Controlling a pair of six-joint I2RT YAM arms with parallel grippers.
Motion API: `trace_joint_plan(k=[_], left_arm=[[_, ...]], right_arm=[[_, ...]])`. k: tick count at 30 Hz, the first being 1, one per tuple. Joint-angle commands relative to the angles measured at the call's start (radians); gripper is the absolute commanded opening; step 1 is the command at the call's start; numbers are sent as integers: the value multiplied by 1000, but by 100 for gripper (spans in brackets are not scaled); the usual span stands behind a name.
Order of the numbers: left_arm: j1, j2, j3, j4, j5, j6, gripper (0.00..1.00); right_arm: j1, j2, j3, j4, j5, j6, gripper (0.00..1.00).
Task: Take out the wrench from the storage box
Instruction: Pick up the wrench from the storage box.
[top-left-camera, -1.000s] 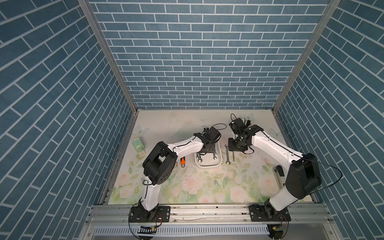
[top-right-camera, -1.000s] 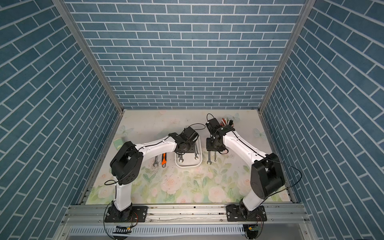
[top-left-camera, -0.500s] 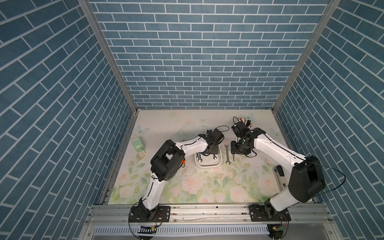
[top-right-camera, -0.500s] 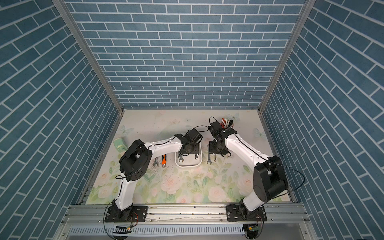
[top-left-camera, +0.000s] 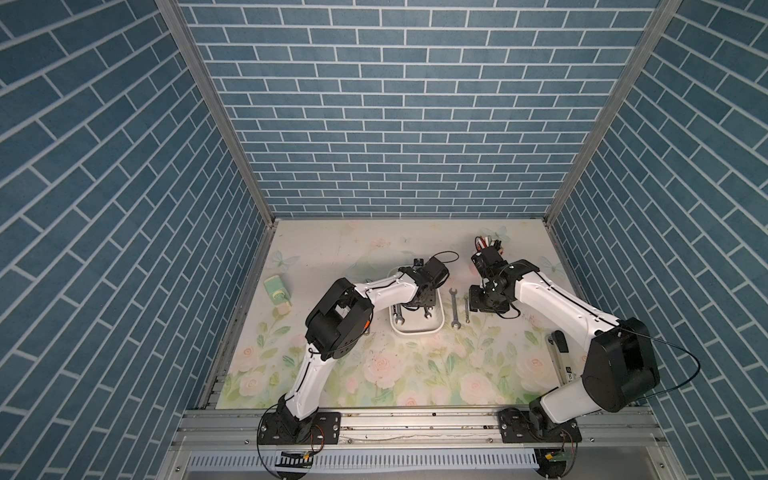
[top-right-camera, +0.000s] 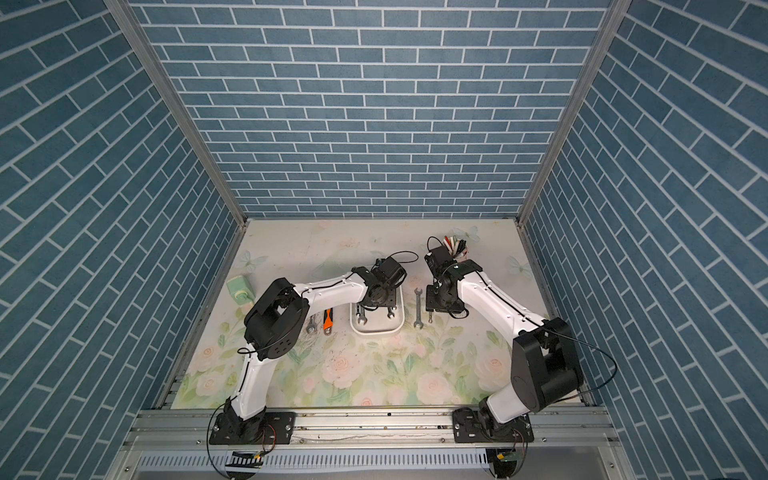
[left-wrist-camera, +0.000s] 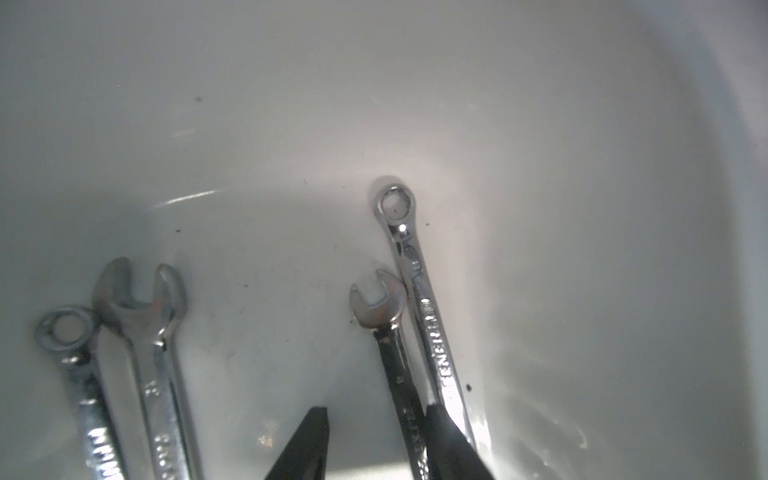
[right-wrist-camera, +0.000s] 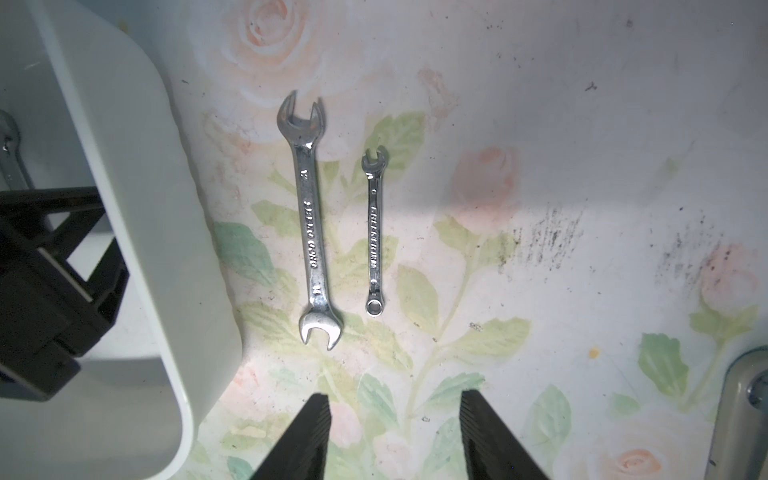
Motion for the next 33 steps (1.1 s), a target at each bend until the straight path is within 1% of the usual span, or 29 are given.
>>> trace_joint_plan(k=[1, 4, 10, 15, 19, 24, 27, 30, 33], left_arm=[[25, 0, -24, -81, -35, 20, 37], [36, -17, -30, -95, -38, 26, 33], [51, -32, -10, -107, -3, 12, 30], [50, -30, 1, -109, 48, -32, 37], [50, -16, 10, -115, 70, -54, 37], [50, 30, 46, -163, 86, -53, 33], [50, 68, 80, -209, 94, -35, 21], [51, 103, 118, -269, 71, -12, 15], [52, 124, 140, -307, 52, 8, 11]], right_arm=[[-8, -31, -11, -7, 18, -15, 54], [-11, -31, -15, -6, 16, -16, 54], [-12, -25, -18, 1, 9, -16, 54], [-13, -27, -19, 2, 5, -16, 54], [-13, -25, -26, 5, 4, -18, 55], [-13, -23, -31, 10, 2, -19, 55], [-13, -21, -33, 12, -1, -21, 55], [-13, -22, -36, 13, -1, -22, 55], [-14, -24, -38, 13, -1, -24, 55]])
